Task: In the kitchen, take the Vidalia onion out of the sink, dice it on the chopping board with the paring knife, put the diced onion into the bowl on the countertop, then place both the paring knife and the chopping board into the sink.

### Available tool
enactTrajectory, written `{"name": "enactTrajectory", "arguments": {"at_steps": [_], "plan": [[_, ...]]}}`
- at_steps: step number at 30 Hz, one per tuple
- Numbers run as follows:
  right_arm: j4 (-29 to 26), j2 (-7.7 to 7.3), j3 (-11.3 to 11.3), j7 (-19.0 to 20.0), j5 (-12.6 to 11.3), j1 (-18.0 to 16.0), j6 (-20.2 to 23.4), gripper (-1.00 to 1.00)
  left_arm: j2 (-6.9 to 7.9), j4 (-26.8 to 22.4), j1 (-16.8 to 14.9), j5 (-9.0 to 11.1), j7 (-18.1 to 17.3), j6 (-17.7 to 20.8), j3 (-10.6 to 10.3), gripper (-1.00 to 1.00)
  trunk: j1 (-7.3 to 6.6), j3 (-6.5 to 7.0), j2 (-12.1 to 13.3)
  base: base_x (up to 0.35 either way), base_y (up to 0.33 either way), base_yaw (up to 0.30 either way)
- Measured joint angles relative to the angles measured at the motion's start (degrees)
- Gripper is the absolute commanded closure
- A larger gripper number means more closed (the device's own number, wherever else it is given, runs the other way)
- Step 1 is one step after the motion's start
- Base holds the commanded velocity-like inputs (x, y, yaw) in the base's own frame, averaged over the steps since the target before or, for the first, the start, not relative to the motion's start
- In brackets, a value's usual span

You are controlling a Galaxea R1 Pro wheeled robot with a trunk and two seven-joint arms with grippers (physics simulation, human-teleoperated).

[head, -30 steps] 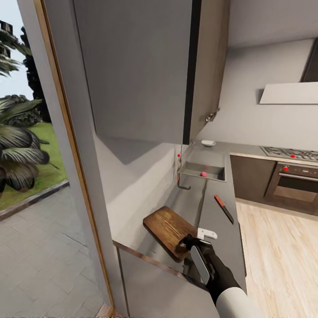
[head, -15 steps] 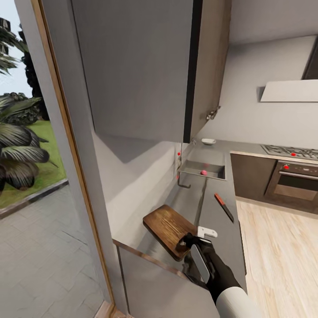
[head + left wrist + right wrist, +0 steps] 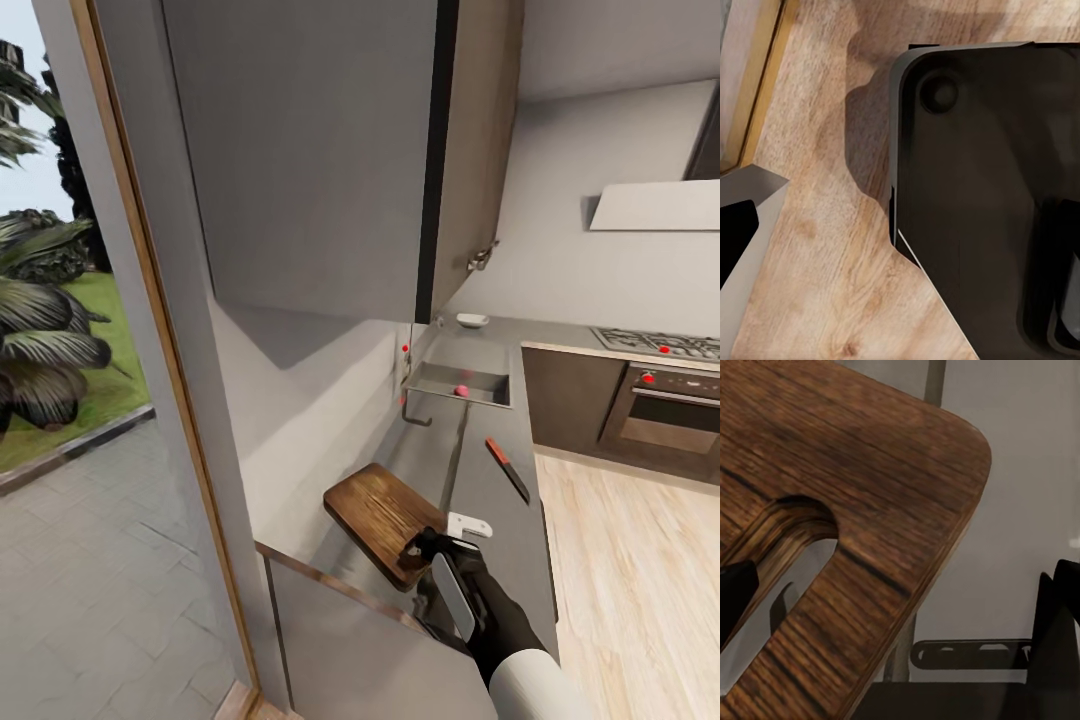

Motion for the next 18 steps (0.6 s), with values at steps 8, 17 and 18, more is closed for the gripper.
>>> {"name": "enactTrajectory", "arguments": {"at_steps": [8,17,18], "plan": [[0.00,0.00,-0.11,-0.22,-0.01,0.00,0.02,1.00,-0.02,-0.05,0.00,0.00,0.00,0.00,0.00,-1.00,0.00,0.00,0.00,0.000,0.000,0.000],[0.04,0.00,-0.27,-0.29,0.38,0.00,0.14,1.00,-0.02,-0.05,-0.03,-0.01,0.00,0.00,0.00,-1.00,0.00,0.00,0.00,0.000,0.000,0.000],[0.05,0.00,-0.27,-0.31,0.46,0.00,0.17,1.00,-0.01,-0.05,-0.01,-0.01,0.00,0.00,0.01,-1.00,0.00,0.00,0.00,0.000,0.000,0.000]]}}
